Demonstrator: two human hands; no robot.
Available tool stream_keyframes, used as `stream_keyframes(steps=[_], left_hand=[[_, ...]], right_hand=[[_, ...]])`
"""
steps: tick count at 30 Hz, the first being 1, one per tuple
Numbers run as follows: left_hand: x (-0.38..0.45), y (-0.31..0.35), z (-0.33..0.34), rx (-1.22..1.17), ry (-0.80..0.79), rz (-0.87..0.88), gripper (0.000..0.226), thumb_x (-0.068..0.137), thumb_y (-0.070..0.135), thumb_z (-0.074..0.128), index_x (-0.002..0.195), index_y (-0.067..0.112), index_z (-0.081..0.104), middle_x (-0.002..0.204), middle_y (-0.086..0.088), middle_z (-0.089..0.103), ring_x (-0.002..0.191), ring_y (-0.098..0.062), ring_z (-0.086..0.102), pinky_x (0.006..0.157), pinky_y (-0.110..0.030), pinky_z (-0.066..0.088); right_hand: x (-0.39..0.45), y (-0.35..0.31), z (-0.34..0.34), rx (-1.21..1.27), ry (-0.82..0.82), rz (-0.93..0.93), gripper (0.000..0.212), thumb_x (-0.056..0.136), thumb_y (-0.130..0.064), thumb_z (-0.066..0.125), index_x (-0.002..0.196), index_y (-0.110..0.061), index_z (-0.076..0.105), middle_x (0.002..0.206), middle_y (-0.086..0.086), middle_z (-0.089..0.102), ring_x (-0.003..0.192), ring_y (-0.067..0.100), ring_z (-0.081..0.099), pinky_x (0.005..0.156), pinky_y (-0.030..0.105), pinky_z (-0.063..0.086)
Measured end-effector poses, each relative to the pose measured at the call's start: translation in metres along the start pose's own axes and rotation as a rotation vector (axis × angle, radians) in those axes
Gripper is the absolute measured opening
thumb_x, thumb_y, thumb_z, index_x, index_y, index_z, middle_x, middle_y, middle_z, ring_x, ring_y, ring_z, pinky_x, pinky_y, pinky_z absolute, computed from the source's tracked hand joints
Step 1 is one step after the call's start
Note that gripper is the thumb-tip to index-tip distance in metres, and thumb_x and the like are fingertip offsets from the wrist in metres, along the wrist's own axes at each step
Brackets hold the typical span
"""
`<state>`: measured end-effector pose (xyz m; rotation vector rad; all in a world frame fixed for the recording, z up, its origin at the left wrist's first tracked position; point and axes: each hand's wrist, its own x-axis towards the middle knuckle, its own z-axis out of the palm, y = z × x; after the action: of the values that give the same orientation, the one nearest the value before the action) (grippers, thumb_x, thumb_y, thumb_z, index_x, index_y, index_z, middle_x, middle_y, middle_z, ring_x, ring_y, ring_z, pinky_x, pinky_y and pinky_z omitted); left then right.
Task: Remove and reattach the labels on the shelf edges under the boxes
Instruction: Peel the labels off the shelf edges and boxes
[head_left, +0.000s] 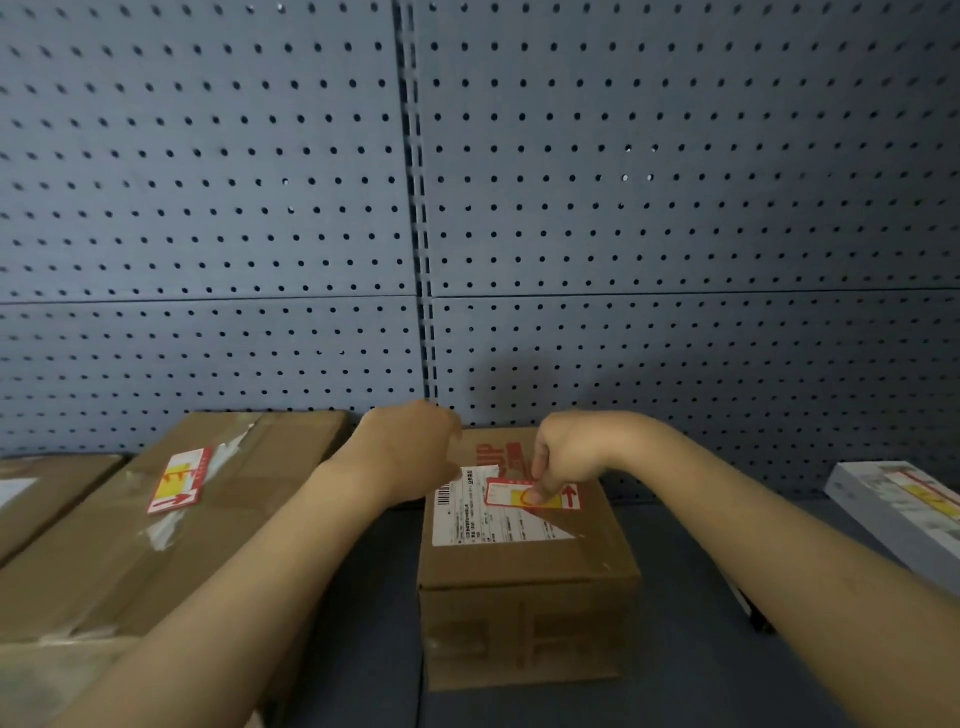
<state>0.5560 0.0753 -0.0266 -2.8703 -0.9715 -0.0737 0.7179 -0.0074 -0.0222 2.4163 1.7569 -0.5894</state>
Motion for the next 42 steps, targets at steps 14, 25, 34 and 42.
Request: stream_keyframes(steps=[14, 25, 34, 42], left_hand=[[-0.049, 0.041, 0.004, -0.005, 0.12, -0.09, 0.036, 0.087, 0.038, 0.061, 0.122, 0.027, 0.057, 0.119, 0.002, 0.064, 0.106, -0.019, 0.062, 0.089, -0.039, 0.054], [-0.114, 0.057, -0.007, -0.065, 0.188, -0.048, 0.035, 0.088, 0.034, 0.059, 0.122, 0.029, 0.058, 0.125, 0.006, 0.061, 0.11, -0.017, 0.06, 0.091, -0.032, 0.047], [-0.173, 0.069, 0.025, -0.082, 0.048, 0.001, 0.032, 0.086, 0.033, 0.061, 0.118, 0.029, 0.06, 0.121, 0.002, 0.061, 0.107, -0.02, 0.06, 0.087, -0.036, 0.049], [-0.187, 0.086, 0.073, -0.102, -0.149, 0.002, 0.028, 0.087, 0.016, 0.052, 0.111, 0.027, 0.063, 0.119, 0.003, 0.062, 0.107, -0.019, 0.06, 0.079, -0.03, 0.043]], right_hand=[[-0.044, 0.012, 0.025, 0.29, 0.383, -0.175, 0.016, 0.084, -0.011, 0.069, 0.089, -0.021, 0.058, 0.083, -0.01, 0.053, 0.079, 0.012, 0.054, 0.06, 0.022, 0.043], [-0.109, -0.001, 0.064, 0.304, 0.641, -0.184, 0.026, 0.091, -0.01, 0.058, 0.115, -0.014, 0.067, 0.115, 0.009, 0.067, 0.093, 0.02, 0.062, 0.077, 0.032, 0.051], [-0.152, -0.023, 0.126, 0.304, 0.497, -0.117, 0.019, 0.088, -0.011, 0.058, 0.103, -0.015, 0.069, 0.109, 0.007, 0.067, 0.089, 0.022, 0.062, 0.077, 0.036, 0.054], [-0.153, -0.012, 0.164, 0.293, 0.386, -0.102, 0.015, 0.086, -0.01, 0.059, 0.095, -0.015, 0.07, 0.098, 0.007, 0.07, 0.082, 0.023, 0.065, 0.074, 0.043, 0.057]])
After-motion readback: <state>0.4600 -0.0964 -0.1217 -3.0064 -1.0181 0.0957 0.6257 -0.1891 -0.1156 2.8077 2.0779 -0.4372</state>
